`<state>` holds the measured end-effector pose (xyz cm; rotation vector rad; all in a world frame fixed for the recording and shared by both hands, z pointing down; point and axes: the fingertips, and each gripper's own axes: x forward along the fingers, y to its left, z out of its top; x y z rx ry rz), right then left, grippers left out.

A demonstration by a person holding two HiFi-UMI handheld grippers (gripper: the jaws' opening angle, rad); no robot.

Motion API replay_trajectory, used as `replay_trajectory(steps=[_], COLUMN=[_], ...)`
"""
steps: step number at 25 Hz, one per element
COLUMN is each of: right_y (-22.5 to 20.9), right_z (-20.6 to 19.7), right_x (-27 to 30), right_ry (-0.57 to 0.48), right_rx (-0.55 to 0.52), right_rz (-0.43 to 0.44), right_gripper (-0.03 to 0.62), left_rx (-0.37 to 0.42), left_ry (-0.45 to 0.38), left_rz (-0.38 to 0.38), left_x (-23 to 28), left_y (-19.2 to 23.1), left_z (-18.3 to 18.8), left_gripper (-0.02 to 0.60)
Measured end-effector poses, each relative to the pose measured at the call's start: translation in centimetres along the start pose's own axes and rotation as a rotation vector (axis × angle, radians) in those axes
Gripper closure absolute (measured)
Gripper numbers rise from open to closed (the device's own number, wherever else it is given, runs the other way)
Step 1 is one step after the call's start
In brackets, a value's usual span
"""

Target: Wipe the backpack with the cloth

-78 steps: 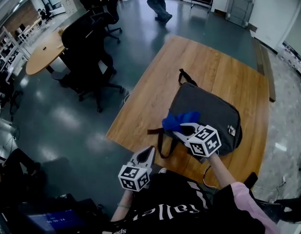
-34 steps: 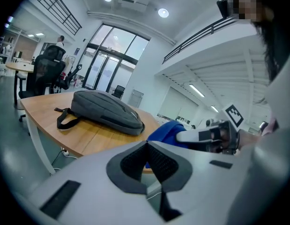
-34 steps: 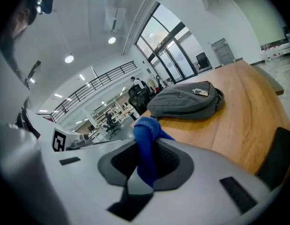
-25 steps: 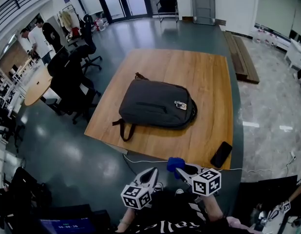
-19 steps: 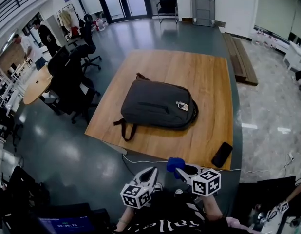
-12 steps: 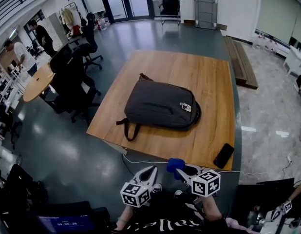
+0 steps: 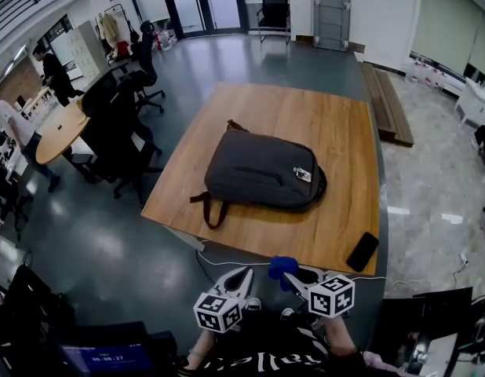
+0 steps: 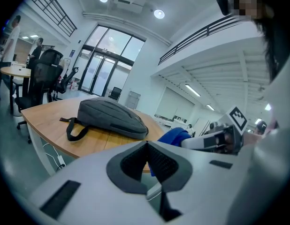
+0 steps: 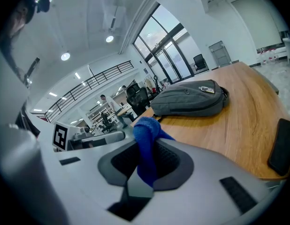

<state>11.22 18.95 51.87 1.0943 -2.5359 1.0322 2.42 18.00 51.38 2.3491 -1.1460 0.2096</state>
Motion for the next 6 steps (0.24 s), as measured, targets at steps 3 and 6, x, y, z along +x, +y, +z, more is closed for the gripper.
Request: replay_trajectory(steps=[3, 6], right_y=[-0.15, -0.31], right_z=[-0.12, -0.43], right_x=[-0.17, -0.29], right_ry=[-0.002, -0.001], right_rx=[0.003, 0.008], right_rz=[-0.008, -0.014], right_gripper=[0.527, 0.527], left_rx=[0.001, 0.006], left_ry=[-0.001, 0.001], left_rz=[-0.007, -0.013], left_x=[0.05, 0.08], left_y=[-0.12, -0.20], left_z=[-0.05, -0.18], left_gripper=[0.583, 0.583])
